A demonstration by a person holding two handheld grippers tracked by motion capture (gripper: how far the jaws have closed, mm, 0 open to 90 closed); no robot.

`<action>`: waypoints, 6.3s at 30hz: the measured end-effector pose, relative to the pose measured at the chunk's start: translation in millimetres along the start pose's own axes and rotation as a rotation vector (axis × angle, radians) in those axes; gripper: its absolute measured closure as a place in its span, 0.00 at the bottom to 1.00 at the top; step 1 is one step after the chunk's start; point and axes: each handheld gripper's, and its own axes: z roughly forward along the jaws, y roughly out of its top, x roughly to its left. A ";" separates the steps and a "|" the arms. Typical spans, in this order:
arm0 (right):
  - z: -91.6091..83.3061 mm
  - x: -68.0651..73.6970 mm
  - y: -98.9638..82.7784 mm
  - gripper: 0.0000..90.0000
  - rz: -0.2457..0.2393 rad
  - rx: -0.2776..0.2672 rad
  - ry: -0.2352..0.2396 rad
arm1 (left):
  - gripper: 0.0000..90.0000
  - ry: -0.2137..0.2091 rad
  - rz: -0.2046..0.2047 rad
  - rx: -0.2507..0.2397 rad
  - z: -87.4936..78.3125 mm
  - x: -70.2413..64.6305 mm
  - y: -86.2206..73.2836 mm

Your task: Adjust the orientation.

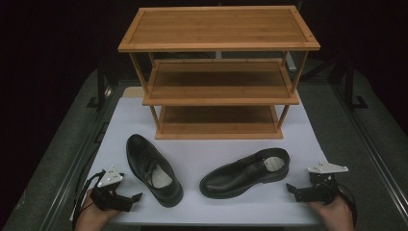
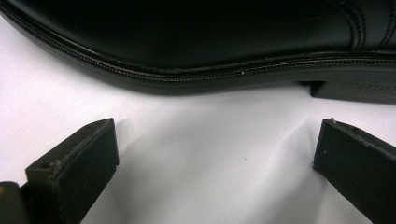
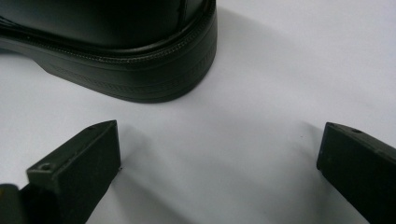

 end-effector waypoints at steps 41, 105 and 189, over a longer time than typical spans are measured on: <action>0.2 0.1 -0.3 0.00 -0.004 -0.002 -0.002 | 0.71 0.043 -0.130 -0.117 -45.7 66.4 38.3; 0.3 -0.1 -0.5 0.00 -0.003 -0.003 -0.001 | 1.00 -0.028 -0.088 -0.056 83.8 101.8 120.7; 0.1 0.2 -0.6 0.00 -0.002 -0.002 -0.002 | 1.00 -0.223 0.022 -0.032 8.3 -17.5 33.5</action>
